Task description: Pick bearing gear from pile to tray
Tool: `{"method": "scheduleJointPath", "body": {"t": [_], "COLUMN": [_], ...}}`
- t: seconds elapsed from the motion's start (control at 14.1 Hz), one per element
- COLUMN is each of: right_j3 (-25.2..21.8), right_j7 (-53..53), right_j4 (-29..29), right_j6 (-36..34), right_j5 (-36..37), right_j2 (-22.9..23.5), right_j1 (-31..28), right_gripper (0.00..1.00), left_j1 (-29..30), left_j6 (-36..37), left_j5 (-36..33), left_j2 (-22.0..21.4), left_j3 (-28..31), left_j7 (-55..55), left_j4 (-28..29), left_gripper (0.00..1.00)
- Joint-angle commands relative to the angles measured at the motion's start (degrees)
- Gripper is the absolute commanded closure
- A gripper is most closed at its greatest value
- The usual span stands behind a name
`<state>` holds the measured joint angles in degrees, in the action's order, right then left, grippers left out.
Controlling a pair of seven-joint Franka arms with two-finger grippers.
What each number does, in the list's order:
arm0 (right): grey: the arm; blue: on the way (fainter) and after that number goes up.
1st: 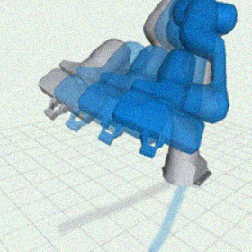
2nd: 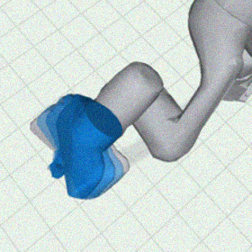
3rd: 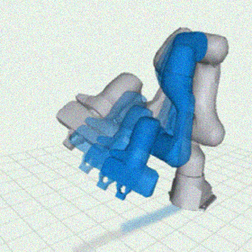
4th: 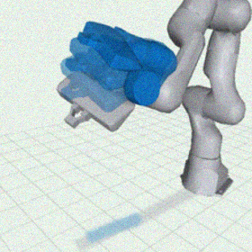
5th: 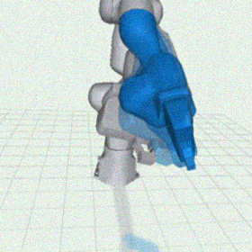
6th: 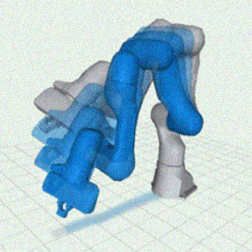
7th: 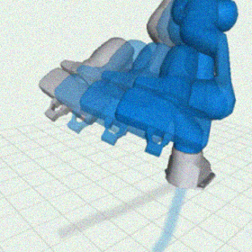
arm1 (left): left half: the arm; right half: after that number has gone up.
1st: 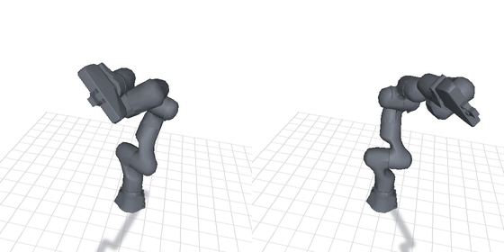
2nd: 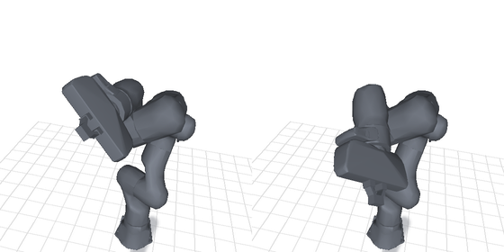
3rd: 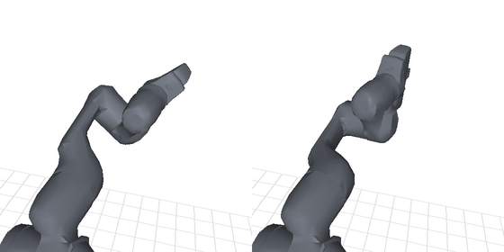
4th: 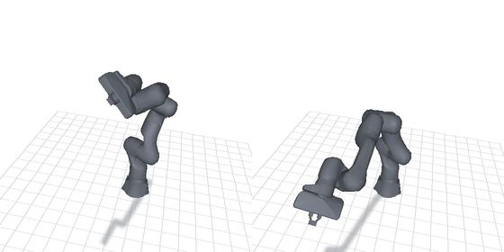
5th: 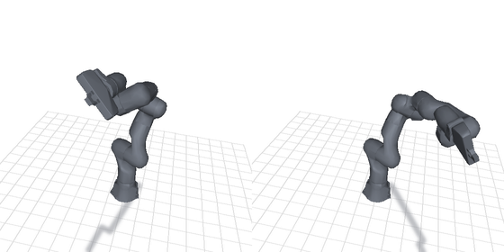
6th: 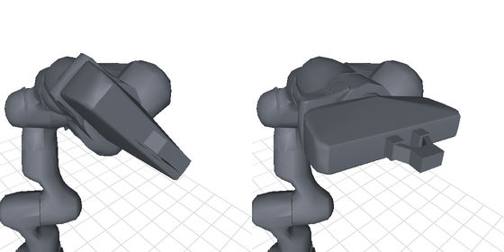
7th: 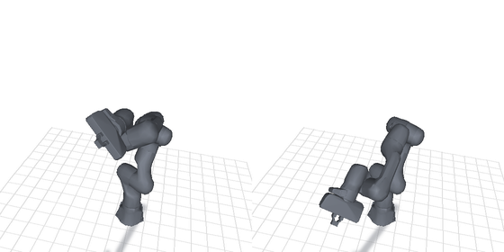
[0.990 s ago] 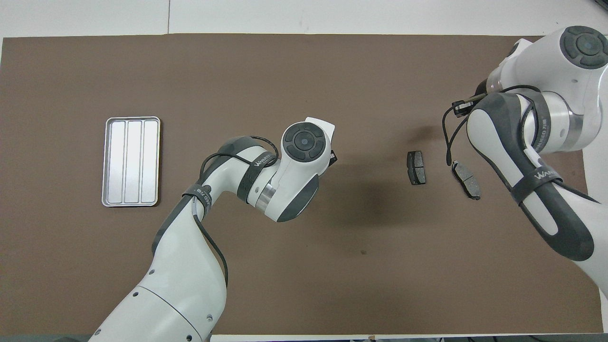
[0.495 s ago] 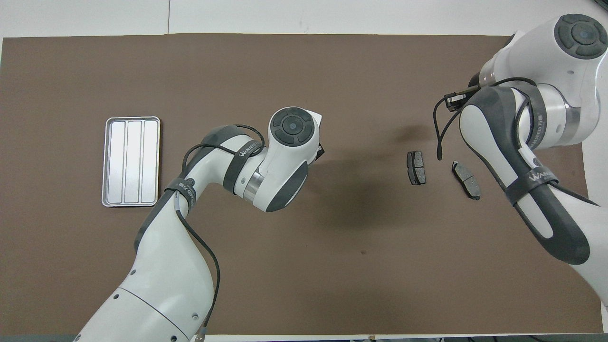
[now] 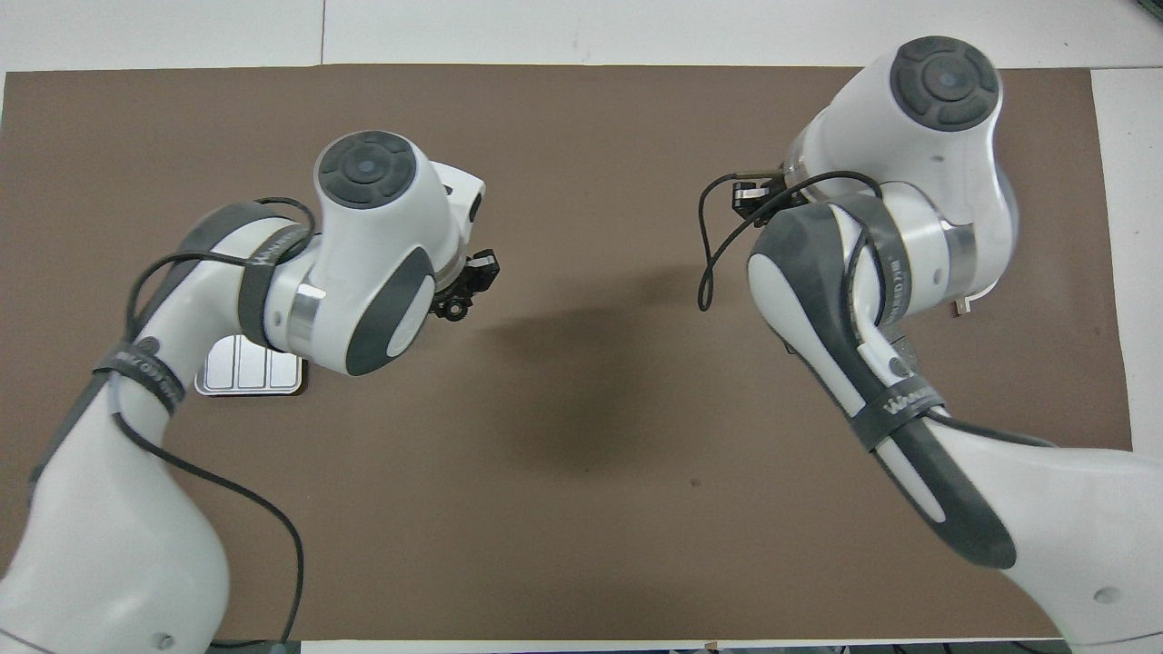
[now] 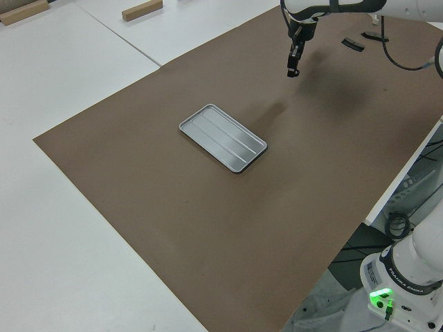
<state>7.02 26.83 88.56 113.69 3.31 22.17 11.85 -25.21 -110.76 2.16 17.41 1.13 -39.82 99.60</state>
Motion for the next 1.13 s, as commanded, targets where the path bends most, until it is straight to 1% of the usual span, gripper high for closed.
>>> {"method": "scheduleJointPath", "body": {"t": [0.0,0.21,0.28,0.35,0.42,0.49,0.71,0.85,1.06], "right_j3": [0.01,0.01,0.01,0.01,0.1,0.01,0.01,0.1,0.01], "right_j7": [13.2,25.86,28.69,31.15,32.57,33.63,35.57,35.75,35.31], "right_j4": [1.79,3.55,4.07,5.04,6.26,6.88,6.98,7.24,10.83], "right_j6": [-1.45,0.3,1.7,3.89,6.26,7.5,9.62,11.02,14.27], "right_j5": [0.39,0.47,0.91,1.43,1.44,1.44,1.44,1.44,1.53], "right_j2": [-2.3,-2.66,-2.23,-1.79,-1.52,-1.08,0.94,2.08,2.61], "right_j1": [6.06,12.74,14.5,15.48,15.84,16.45,17.25,17.25,17.07], "right_gripper": [1.0,1.0,1.0,1.0,1.0,1.0,1.0,1.0,1.0], "left_j1": [7.08,13.15,14.3,15.71,16.85,17.82,20.64,20.91,20.99], "left_j6": [-0.86,-3.31,-5.41,-8.65,-12.34,-13.76,-14.3,-15.01,-17.64], "left_j5": [-0.32,-0.32,-0.32,-0.32,-0.32,-0.32,-0.32,-0.32,-0.32], "left_j2": [-8.18,-8.27,-9.05,-10.02,-10.9,-11.26,-11.61,-11.52,-11.26], "left_j3": [-0.61,-0.6,-0.6,-0.6,-0.6,-0.6,-0.6,-0.6,-0.52], "left_j7": [11.39,20.63,22.83,24.77,26.53,28.46,32.86,33.58,33.67], "left_j4": [9.99,11.49,13.58,16.91,19.9,21.41,22.21,23.53,25.81], "left_gripper": [0.88,0.88,0.88,0.88,0.88,0.87,0.87,0.85,0.84]}}
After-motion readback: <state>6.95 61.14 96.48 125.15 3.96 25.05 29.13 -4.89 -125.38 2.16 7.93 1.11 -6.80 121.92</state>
